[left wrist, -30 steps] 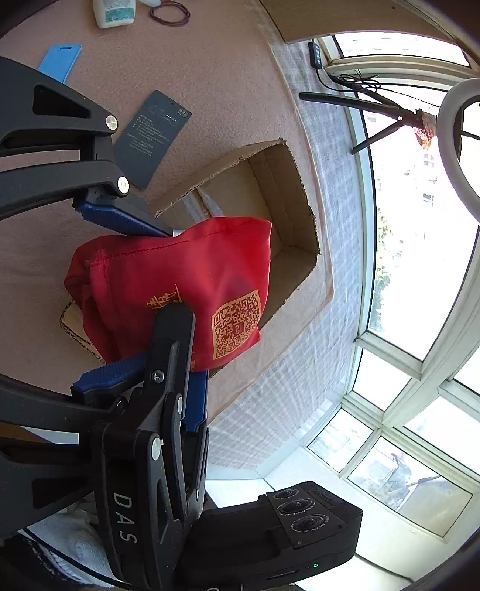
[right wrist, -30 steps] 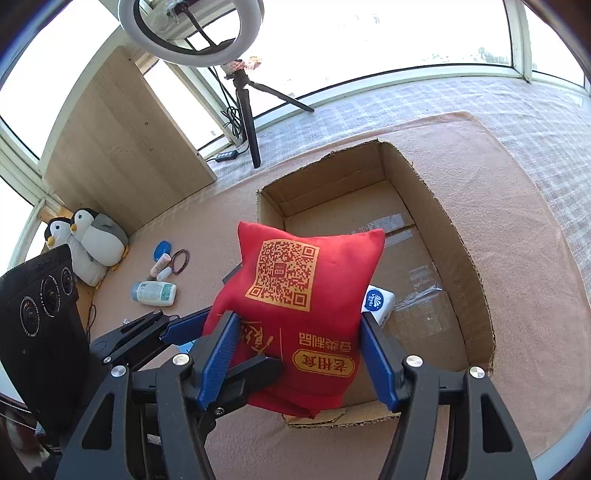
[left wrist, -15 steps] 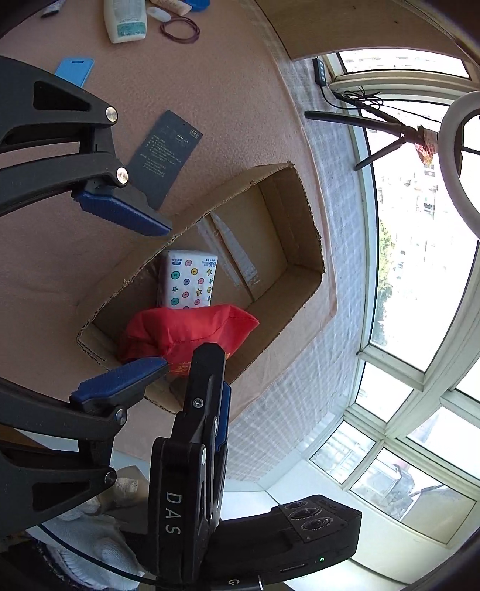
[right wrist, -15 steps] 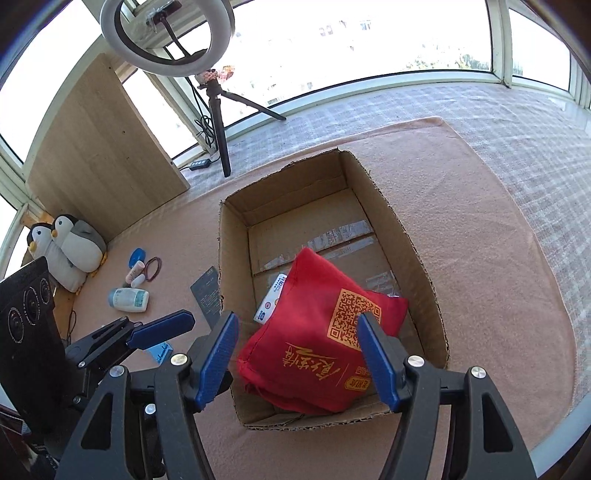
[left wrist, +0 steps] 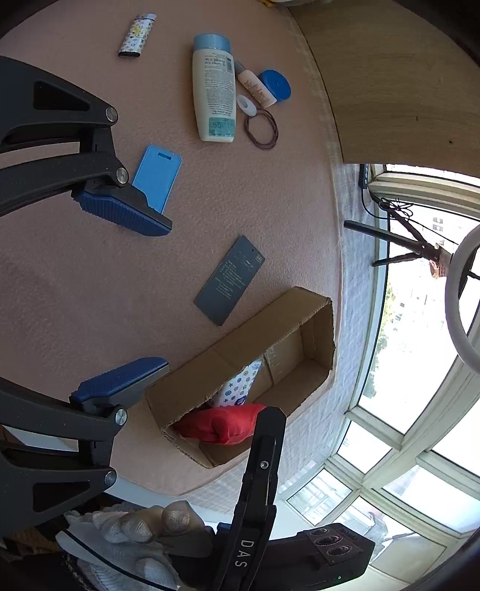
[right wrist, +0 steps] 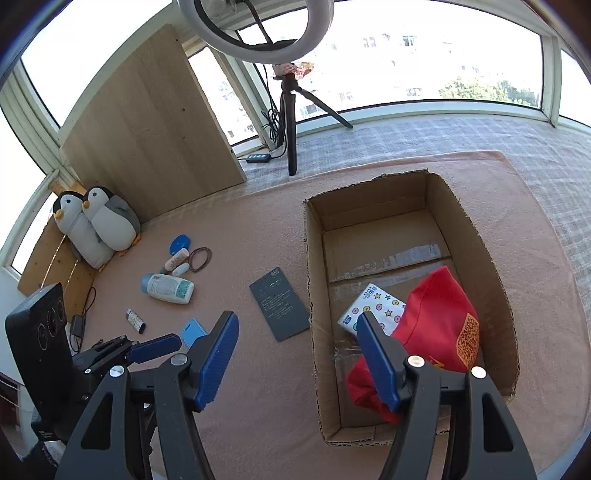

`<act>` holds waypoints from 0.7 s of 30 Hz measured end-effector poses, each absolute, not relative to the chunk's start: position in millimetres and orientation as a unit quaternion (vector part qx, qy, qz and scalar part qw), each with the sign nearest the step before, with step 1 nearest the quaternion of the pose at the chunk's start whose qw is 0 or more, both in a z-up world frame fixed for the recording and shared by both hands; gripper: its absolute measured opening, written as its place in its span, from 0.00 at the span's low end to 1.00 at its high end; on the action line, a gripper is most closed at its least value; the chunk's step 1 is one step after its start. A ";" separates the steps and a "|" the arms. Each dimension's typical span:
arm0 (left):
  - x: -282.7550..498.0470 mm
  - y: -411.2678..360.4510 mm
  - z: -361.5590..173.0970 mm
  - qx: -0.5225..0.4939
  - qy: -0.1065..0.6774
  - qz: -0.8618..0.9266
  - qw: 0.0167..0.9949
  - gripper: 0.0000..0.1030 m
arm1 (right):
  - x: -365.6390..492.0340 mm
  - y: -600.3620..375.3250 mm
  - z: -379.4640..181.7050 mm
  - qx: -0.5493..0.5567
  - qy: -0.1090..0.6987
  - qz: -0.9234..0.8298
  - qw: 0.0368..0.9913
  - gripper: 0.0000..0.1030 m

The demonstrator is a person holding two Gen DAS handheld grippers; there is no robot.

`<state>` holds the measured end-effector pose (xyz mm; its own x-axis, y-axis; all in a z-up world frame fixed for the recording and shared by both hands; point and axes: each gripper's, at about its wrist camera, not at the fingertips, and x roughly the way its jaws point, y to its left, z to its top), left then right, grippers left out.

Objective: Organize objects
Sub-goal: 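Move the right tool to the blue phone stand and close on it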

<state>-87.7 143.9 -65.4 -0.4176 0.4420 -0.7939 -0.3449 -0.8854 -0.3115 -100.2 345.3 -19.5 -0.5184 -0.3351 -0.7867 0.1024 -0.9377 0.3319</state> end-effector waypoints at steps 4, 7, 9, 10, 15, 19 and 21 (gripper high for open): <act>-70.7 101.8 -74.1 -0.497 -0.060 0.842 0.200 0.69 | -103.6 311.8 -23.6 0.472 -0.096 -0.862 0.161 0.61; -58.1 71.7 -79.1 -0.502 -0.075 0.844 0.173 0.69 | -108.2 283.6 -32.9 0.478 -0.075 -0.855 0.187 0.62; -50.2 54.5 -81.6 -0.505 -0.084 0.844 0.160 0.69 | -113.1 265.3 -41.8 0.490 -0.061 -0.846 0.199 0.62; -46.5 47.2 -82.7 -0.505 -0.086 0.845 0.153 0.69 | -115.2 255.5 -46.7 0.498 -0.054 -0.841 0.206 0.62; -31.3 20.1 -87.5 -0.510 -0.096 0.844 0.134 0.69 | -125.0 209.5 -75.5 0.538 -0.020 -0.809 0.237 0.62; -21.0 4.9 -87.8 -0.511 -0.103 0.844 0.126 0.69 | -135.3 182.5 -101.3 0.573 -0.005 -0.783 0.244 0.62; -17.6 -0.6 -86.6 -0.510 -0.104 0.845 0.122 0.69 | -139.3 173.7 -109.4 0.579 0.000 -0.779 0.241 0.62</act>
<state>-17.6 -0.6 -86.6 -0.4494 0.3114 -0.8373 -0.0997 -0.9489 -0.2994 -139.3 173.7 -109.4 -0.2134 -0.3754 -0.9020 0.3758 -0.8838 0.2789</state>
